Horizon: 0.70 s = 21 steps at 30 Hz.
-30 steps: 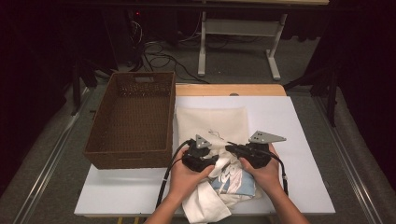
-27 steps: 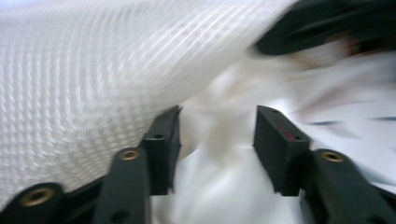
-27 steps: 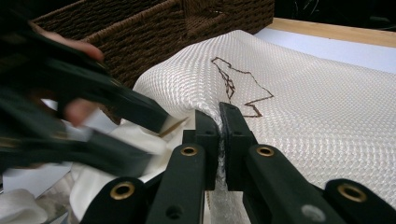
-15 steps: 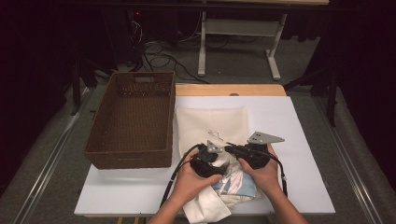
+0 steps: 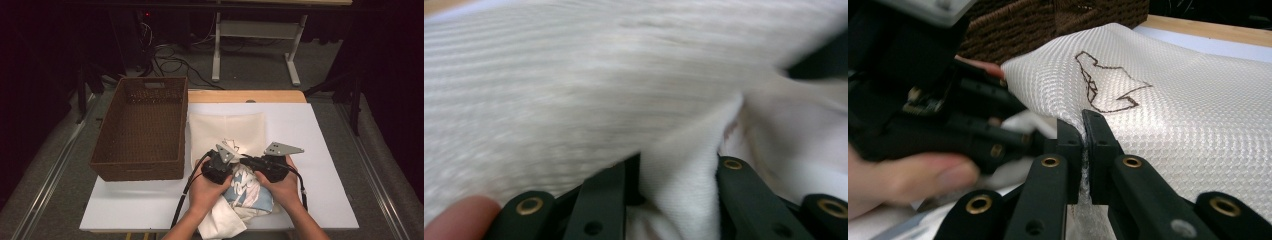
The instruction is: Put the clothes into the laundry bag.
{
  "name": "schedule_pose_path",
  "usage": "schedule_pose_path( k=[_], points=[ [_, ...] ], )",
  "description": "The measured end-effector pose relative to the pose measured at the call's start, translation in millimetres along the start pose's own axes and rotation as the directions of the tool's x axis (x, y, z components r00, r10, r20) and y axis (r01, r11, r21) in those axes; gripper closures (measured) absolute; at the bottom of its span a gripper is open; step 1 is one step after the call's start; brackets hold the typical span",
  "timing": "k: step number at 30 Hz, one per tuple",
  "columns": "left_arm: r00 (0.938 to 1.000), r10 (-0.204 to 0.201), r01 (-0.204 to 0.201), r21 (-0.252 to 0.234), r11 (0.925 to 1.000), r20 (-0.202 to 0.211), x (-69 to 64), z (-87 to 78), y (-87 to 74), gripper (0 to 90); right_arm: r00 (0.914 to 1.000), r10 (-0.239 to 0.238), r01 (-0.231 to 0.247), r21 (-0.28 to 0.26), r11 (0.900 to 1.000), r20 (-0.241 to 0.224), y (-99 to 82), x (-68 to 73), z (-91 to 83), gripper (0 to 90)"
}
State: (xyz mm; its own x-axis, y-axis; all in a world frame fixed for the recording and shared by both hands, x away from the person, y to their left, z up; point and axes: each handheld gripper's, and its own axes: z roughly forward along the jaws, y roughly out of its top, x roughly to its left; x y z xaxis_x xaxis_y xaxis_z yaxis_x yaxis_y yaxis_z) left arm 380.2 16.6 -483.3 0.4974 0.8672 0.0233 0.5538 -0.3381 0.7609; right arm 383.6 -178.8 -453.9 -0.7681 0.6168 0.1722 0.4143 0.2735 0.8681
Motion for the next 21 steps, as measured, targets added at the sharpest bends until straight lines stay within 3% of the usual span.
schedule_pose_path(
  k=[1,2,4,5,7,8,9,11,14,16,17,18,21],
  points=[
    [1.0,-0.004,0.003,0.042,0.9991,0.005,2.9,8.1,-2.7,75.0,1.0,-0.002,0.002,0.009,1.0,0.005,-0.6,0.7,1.3,88.2],
    [0.9994,-0.009,0.005,0.09,0.9959,0.035,4.7,16.0,-5.5,73.8,0.9999,-0.008,0.008,0.016,0.9998,0.011,-1.6,1.2,3.0,88.2],
    [0.9994,-0.005,0.002,0.085,0.9964,0.035,4.5,12.6,-4.8,65.0,0.9999,0.002,-0.002,0.03,0.9995,0.014,-4.2,0.3,4.6,88.2],
    [0.9988,-0.009,0.005,0.068,0.9977,0.049,3.5,7.3,-3.3,65.0,0.9999,0.002,-0.002,0.03,0.9995,0.014,-4.2,0.3,4.6,88.2],
    [0.9948,-0.005,0.001,0.039,0.9992,0.102,1.1,-6.1,0.0,51.3,0.9998,0.004,-0.004,0.023,0.9997,0.02,-3.2,-1.3,3.6,88.2],
    [0.9861,0.004,-0.005,0.008,1.0,0.166,-0.6,-21.7,4.1,43.6,0.9996,0.002,-0.002,0.019,0.9998,0.027,-2.6,-2.5,3.5,88.2],
    [0.9861,0.004,-0.005,0.008,1.0,0.166,-0.6,-21.7,4.1,41.9,0.9996,0.002,-0.002,0.019,0.9998,0.027,-2.6,-2.5,3.5,88.2],
    [0.9727,0.009,-0.004,-0.02,0.9998,0.232,0.5,-34.9,7.9,41.0,0.9996,0.007,-0.007,0.021,0.9998,0.028,-3.2,-2.8,4.6,88.2],
    [0.9397,0.002,0.011,-0.036,0.9993,0.342,2.2,-42.9,10.8,37.5,0.9991,0.009,-0.01,0.017,0.9998,0.041,-4.2,-3.7,4.8,88.2],
    [0.9186,0.024,-0.021,-0.011,0.9997,0.394,-3.2,-37.7,9.8,36.1,0.999,0.009,-0.01,0.017,0.9998,0.044,-4.8,-4.0,4.9,88.2],
    [0.9127,0.029,-0.038,0.014,0.9992,0.408,-7.5,-32.3,8.3,35.8,0.9989,0.01,-0.011,0.016,0.9998,0.046,-5.5,-4.2,5.0,88.1],
    [0.908,0.021,-0.044,0.046,0.998,0.418,-10.6,-25.8,7.0,34.3,0.9987,0.005,-0.006,0.018,0.9998,0.05,-5.9,-4.3,5.2,88.2],
    [0.8816,-0.015,-0.038,0.101,0.9941,0.472,-12.3,-6.8,2.9,34.3,0.9984,0.002,-0.004,0.024,0.9997,0.057,-6.5,-3.7,6.7,88.2]
  ],
)
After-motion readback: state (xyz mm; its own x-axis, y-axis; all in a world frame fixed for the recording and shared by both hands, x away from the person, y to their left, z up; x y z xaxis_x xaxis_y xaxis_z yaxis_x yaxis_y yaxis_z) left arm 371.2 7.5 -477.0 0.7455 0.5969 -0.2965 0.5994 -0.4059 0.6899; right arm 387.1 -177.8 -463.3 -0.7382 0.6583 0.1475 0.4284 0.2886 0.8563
